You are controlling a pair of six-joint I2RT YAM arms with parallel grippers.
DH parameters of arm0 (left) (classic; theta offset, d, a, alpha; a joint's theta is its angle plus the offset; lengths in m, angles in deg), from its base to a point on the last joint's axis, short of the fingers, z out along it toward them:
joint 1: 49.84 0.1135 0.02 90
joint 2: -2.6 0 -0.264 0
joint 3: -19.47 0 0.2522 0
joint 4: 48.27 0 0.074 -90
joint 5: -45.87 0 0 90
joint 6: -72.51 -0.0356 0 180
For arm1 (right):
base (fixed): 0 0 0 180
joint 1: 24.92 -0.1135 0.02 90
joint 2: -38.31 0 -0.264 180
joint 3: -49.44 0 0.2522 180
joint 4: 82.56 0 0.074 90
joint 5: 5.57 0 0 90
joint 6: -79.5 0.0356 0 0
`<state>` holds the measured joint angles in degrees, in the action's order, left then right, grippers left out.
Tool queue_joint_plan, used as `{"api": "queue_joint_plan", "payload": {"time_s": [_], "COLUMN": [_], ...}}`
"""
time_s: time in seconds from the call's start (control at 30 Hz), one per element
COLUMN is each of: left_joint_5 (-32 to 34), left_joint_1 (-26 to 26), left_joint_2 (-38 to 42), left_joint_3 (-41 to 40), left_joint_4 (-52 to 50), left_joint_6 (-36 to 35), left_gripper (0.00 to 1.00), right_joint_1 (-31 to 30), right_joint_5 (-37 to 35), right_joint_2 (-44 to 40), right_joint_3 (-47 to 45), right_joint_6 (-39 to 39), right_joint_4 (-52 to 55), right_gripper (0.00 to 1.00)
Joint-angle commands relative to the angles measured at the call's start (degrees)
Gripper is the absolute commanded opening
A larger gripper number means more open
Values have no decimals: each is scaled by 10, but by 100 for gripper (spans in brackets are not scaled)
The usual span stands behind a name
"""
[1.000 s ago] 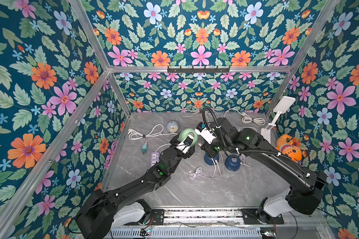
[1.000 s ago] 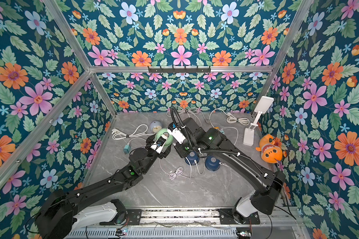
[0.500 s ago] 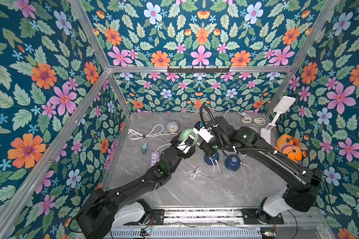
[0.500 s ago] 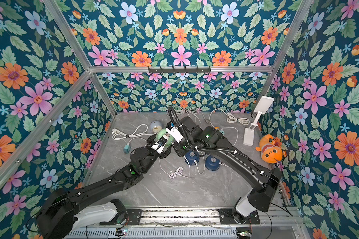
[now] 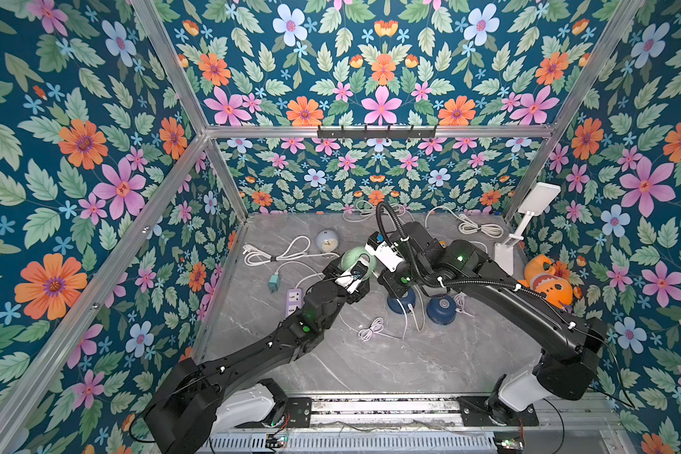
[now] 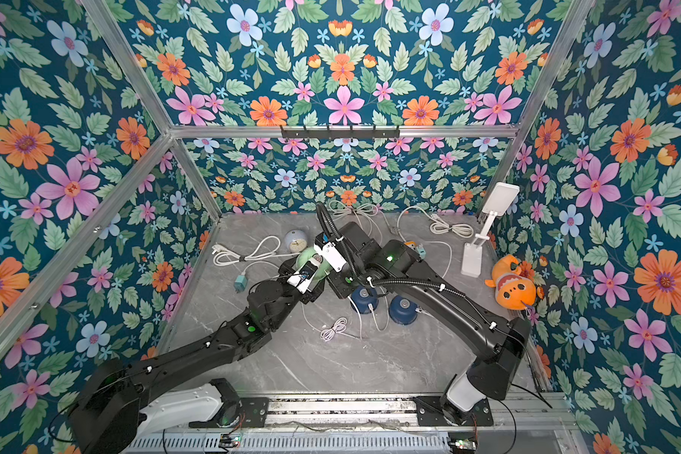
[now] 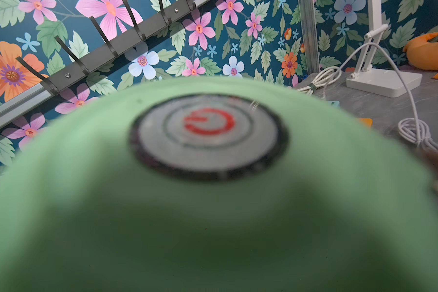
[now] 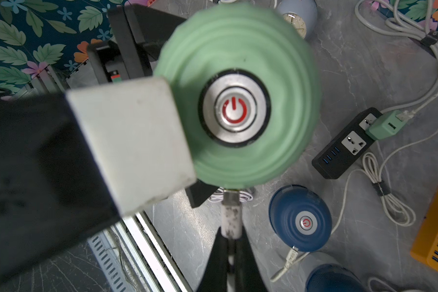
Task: Charge the cordless meat grinders
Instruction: Insert the charging cable into the cordless meat grinder.
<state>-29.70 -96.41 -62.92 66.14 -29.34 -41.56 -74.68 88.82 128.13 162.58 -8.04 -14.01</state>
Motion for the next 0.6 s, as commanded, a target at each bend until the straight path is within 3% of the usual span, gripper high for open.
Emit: {"api": "queue_joint_plan", "payload": {"time_s": [0.0, 0.57], "left_joint_5": [-14, -20], "left_joint_1": [-2, -6], "left_joint_2": [6, 10], "left_joint_3": [1, 1], "left_joint_4": [27, 22], "left_joint_6": [0, 3], "left_gripper": [45, 44], "right_joint_1": [0, 21], "right_joint_5": [-1, 64], "right_joint_2": [3, -6], "right_joint_3": [4, 3], "right_joint_6": [1, 23], "right_joint_4": [-18, -32], "right_gripper": [0, 0]}}
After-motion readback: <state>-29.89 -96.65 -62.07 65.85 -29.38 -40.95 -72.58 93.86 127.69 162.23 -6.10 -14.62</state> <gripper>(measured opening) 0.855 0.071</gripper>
